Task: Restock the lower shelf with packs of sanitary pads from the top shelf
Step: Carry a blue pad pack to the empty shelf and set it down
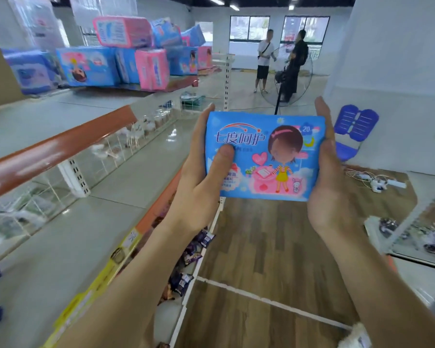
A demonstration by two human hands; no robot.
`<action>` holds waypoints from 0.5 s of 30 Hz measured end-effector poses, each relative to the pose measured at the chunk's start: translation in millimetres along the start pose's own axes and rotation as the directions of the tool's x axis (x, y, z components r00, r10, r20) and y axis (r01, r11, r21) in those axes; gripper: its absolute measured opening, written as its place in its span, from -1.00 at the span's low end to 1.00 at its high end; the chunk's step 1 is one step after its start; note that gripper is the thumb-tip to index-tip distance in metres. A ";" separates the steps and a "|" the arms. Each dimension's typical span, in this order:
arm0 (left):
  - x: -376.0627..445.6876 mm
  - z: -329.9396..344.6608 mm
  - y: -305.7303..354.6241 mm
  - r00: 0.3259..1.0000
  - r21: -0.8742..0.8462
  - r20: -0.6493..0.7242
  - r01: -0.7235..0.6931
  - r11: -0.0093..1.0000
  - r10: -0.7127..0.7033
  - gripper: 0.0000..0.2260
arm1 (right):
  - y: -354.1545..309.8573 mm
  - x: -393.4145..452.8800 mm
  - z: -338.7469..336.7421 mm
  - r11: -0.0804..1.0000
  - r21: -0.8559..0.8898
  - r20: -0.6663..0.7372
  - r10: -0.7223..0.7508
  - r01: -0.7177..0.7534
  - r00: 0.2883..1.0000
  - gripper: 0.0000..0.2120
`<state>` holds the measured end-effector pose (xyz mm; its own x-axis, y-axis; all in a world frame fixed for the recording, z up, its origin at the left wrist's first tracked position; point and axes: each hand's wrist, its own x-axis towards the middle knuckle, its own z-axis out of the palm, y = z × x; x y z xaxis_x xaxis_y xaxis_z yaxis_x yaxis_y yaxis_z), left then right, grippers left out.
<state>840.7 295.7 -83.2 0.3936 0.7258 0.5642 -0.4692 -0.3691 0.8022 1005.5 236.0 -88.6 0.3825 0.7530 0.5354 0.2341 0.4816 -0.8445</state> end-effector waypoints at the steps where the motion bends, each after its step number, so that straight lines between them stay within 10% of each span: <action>1: 8.8 -0.2 -9.9 1.000 0.021 -0.028 0.009 1.000 -0.009 -0.52 | 6.2 8.0 -3.8 0.985 0.161 0.003 -0.058 0.057 0.998 -0.48; 15: 180.3 -44.5 -165.3 0.996 0.012 -0.061 0.060 0.998 -0.059 -0.58 | 147.0 178.6 -2.5 0.991 0.127 -0.025 -0.026 0.029 0.999 -0.55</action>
<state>954.1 513.5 -122.8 0.3719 0.7803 0.5028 -0.4349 -0.3321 0.8370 1110.5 440.2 -117.1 0.3982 0.7290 0.5568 0.1296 0.5562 -0.8209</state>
